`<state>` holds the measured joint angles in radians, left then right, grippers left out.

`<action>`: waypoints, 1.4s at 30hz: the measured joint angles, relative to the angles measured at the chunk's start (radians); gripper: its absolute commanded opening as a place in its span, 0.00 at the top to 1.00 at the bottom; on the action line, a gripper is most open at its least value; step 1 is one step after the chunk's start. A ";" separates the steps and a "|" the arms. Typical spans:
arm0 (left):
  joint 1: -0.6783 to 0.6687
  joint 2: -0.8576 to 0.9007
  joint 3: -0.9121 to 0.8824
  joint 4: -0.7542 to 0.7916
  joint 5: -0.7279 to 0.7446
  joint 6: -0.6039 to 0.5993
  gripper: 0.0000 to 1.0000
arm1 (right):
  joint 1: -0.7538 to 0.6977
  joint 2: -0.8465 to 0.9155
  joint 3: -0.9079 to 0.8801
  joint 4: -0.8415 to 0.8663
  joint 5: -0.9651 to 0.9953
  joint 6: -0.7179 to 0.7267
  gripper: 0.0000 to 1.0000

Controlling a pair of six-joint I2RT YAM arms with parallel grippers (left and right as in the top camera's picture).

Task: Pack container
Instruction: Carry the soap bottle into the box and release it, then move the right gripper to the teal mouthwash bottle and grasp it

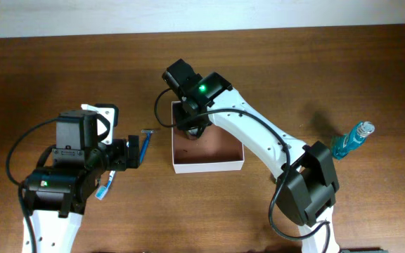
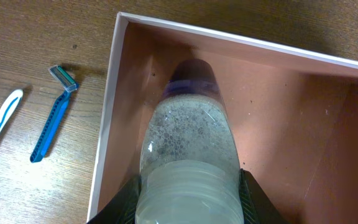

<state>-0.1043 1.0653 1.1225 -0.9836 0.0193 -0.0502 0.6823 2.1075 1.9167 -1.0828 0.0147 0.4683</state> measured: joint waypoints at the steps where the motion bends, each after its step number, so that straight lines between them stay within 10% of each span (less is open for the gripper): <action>1: 0.000 0.000 0.000 0.000 0.000 0.000 0.00 | 0.000 0.002 0.000 0.000 0.000 0.000 0.60; 3: 0.000 0.000 0.000 0.000 0.000 0.000 0.00 | 0.000 0.011 0.000 0.009 0.002 0.000 0.38; 6: 0.000 0.000 0.000 0.000 0.000 0.000 0.01 | 0.000 0.022 0.000 0.021 0.003 -0.015 0.30; 20: 0.000 0.000 0.000 0.000 0.000 0.000 0.01 | 0.000 -0.006 0.003 -0.052 0.049 -0.050 0.11; 26: 0.000 0.000 0.000 0.000 0.000 0.000 0.01 | -0.040 -0.352 0.047 -0.138 0.153 -0.088 0.01; 31: 0.000 0.000 0.000 -0.001 0.000 0.000 0.01 | -0.385 -0.579 0.084 -0.299 0.195 -0.087 0.02; 42: 0.000 0.000 0.000 0.000 0.000 0.000 0.01 | -0.995 -0.412 -0.036 -0.413 0.126 -0.172 0.01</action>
<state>-0.1043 1.0653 1.1225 -0.9840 0.0196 -0.0498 -0.3126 1.6958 1.8805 -1.4960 0.1410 0.2958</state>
